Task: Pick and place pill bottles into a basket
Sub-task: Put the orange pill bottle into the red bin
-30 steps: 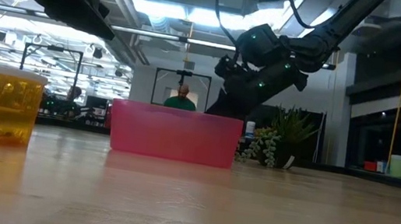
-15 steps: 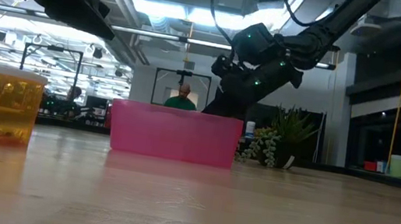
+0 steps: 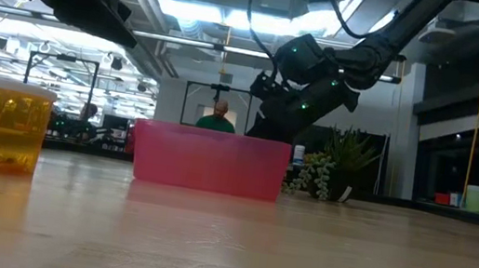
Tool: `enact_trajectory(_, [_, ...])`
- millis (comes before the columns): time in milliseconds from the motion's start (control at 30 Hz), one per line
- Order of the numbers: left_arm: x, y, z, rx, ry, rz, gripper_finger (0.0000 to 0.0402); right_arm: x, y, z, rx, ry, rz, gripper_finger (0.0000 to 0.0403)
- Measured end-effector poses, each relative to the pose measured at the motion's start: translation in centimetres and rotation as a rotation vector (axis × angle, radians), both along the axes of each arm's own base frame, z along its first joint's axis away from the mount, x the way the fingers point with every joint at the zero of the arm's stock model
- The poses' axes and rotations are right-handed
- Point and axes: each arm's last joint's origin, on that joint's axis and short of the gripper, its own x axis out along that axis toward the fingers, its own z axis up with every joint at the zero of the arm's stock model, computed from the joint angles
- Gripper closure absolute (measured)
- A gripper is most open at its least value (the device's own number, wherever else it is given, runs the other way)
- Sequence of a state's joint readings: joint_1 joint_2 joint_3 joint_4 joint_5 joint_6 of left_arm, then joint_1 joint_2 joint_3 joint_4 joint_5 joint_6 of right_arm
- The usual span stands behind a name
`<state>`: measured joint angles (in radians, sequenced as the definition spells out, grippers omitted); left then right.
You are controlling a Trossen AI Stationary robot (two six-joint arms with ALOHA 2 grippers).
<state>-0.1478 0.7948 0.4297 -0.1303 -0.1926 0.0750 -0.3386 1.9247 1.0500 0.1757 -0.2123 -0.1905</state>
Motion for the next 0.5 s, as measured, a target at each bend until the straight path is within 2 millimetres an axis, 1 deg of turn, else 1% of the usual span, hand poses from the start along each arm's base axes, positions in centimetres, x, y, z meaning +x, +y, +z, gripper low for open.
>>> enact_trajectory(500, [0.00, 0.00, 0.00, 0.000, 0.000, 0.000, 0.0396, 0.00, 0.00, -0.01, 0.001, 0.001, -0.001, 0.0185])
